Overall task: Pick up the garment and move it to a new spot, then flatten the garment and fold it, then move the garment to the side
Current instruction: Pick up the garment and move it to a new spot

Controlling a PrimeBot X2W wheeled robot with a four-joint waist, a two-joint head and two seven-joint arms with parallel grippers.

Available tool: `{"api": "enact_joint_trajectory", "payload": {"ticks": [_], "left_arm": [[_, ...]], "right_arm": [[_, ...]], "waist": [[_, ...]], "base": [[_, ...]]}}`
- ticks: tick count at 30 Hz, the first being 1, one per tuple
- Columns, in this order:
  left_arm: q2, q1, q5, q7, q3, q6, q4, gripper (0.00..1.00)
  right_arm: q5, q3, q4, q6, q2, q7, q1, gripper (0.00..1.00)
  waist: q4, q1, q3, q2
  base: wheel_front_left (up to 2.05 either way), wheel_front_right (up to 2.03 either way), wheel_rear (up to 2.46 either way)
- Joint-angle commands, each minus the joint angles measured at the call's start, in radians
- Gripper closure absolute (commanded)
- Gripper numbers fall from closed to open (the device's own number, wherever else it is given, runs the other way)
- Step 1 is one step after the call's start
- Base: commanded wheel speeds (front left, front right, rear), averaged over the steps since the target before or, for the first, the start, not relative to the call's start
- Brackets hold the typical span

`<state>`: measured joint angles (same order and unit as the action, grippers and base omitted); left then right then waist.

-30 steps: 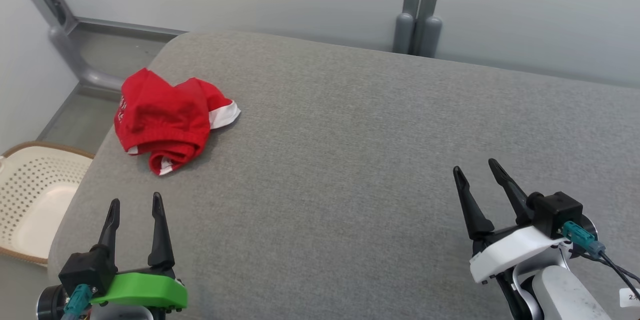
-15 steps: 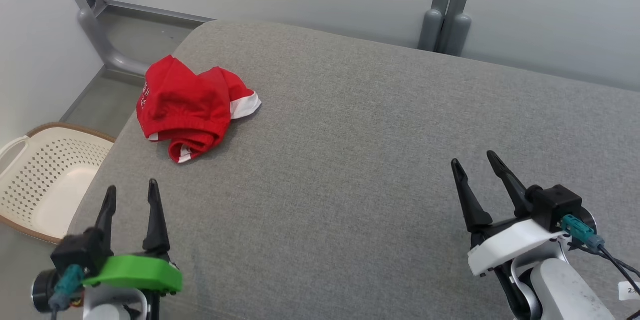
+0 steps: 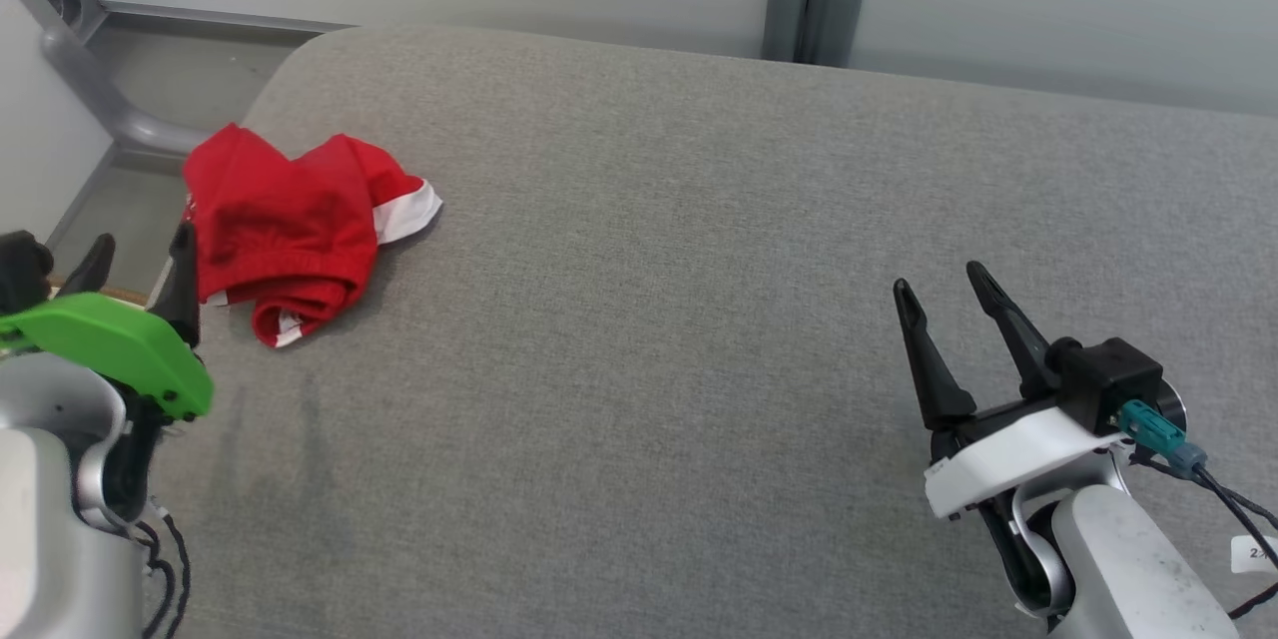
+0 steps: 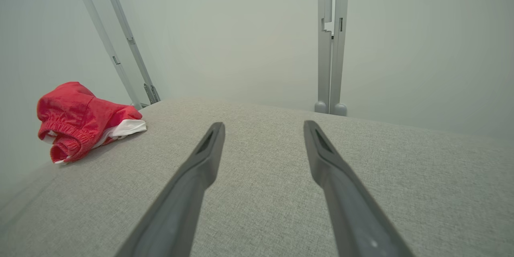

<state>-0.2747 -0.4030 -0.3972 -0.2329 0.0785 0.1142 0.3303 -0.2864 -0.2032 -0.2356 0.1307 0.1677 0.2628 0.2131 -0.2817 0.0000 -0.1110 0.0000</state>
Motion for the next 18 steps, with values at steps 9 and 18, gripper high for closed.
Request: {"api": "enact_joint_trajectory", "payload": {"ticks": [9, 18], "left_arm": [[-0.099, -0.186, -0.118, -0.130, 0.023, 0.014, 0.249, 0.00], [-0.159, -0.246, -0.170, -0.166, -0.038, 0.018, 0.445, 0.00]], "right_arm": [[0.003, -0.020, 0.009, 0.000, 0.015, 0.003, 0.068, 0.00], [0.003, -0.033, 0.015, 0.000, 0.018, 0.002, 0.091, 0.00]], "waist": [[0.131, 0.0000, -0.103, 0.0000], [0.208, 0.0000, -0.150, 0.0000]], "base": [[0.00, 0.00, 0.00], [0.00, 0.00, 0.00]]}}
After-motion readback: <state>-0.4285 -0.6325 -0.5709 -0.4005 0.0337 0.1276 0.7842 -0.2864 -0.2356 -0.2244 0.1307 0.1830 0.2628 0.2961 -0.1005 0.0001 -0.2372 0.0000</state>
